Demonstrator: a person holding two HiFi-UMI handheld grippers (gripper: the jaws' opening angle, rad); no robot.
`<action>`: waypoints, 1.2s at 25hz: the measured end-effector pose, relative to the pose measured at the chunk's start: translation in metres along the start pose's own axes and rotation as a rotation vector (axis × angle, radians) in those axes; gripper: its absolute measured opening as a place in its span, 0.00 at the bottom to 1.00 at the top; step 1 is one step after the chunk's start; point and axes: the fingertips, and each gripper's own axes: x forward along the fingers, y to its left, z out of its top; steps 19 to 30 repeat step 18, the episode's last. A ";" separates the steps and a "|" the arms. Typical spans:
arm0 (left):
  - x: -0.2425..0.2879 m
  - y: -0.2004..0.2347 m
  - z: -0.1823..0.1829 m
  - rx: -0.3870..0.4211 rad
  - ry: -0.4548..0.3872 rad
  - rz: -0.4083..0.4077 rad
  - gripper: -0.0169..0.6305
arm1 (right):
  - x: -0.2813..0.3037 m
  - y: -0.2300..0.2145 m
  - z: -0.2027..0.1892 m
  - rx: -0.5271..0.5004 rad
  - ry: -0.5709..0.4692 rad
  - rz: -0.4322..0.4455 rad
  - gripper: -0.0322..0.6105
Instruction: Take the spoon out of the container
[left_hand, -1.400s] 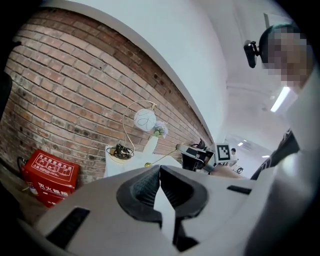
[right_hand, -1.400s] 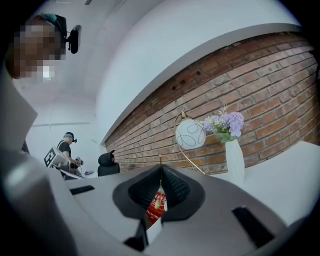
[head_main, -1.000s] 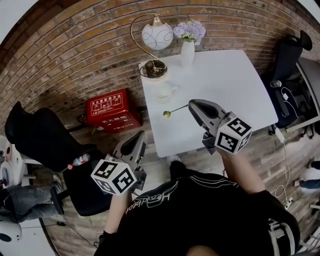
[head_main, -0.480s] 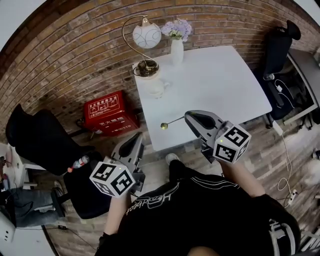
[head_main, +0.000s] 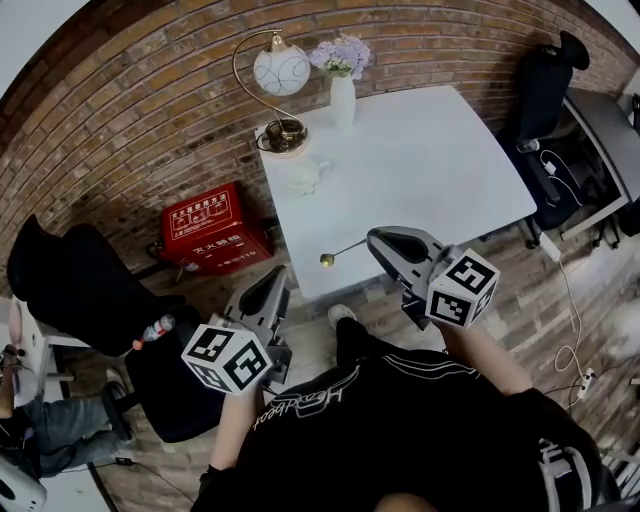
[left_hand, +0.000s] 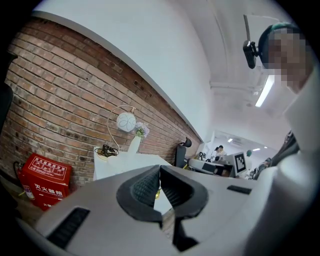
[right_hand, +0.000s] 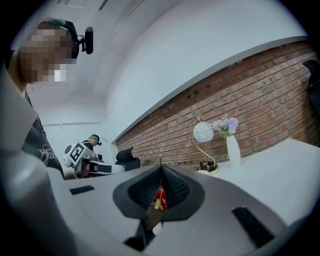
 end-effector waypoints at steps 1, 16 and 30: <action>0.000 -0.001 0.000 0.000 0.001 -0.003 0.03 | -0.001 0.000 0.000 0.001 0.000 -0.003 0.05; 0.002 0.001 0.004 0.004 -0.004 0.000 0.03 | 0.006 -0.005 0.003 -0.006 0.003 -0.002 0.05; 0.004 0.003 0.002 0.000 -0.002 0.002 0.03 | 0.008 -0.007 0.003 -0.004 0.004 0.000 0.05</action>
